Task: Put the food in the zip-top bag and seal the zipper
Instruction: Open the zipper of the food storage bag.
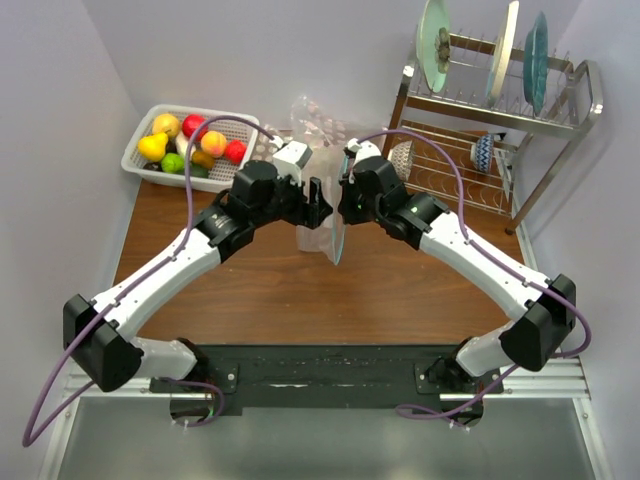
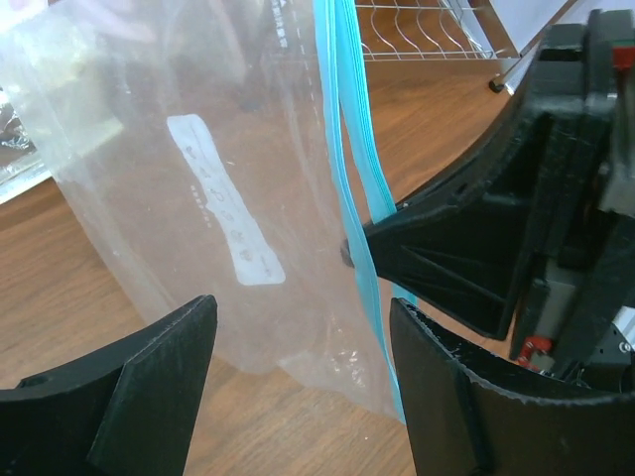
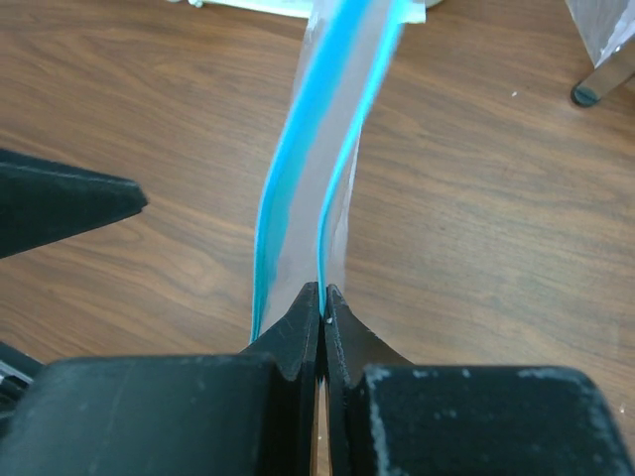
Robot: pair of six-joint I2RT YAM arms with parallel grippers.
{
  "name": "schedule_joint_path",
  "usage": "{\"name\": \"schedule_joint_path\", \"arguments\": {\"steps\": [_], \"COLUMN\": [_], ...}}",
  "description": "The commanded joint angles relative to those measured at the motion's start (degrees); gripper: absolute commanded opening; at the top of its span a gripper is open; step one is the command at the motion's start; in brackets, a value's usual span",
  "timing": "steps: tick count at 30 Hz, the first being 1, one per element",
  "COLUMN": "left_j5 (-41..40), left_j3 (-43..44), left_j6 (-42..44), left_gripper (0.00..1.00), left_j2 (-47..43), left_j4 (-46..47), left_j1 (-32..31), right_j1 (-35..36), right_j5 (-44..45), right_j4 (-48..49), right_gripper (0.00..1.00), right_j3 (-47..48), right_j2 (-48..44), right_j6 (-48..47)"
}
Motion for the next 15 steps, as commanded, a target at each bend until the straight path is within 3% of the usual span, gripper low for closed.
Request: {"name": "schedule_joint_path", "arguments": {"steps": [1, 11, 15], "left_j5": [-1.10, -2.33, -4.00], "left_j3": [4.61, 9.27, 11.03], "left_j6": [1.77, 0.63, 0.45], "left_gripper": [0.74, 0.74, 0.69], "left_j2": [1.86, 3.09, 5.11], "left_j4": [-2.05, -1.53, -2.84], "left_j1": [-0.65, -0.74, -0.65], "right_j1": [0.52, 0.52, 0.52], "right_j5": [-0.79, -1.93, -2.46], "right_j4": [-1.88, -2.59, -1.97], "right_gripper": [0.00, 0.00, 0.00], "right_j3": [4.20, 5.97, 5.53], "right_j2": [-0.93, -1.28, -2.07], "right_j6": [-0.51, 0.11, 0.55]}}
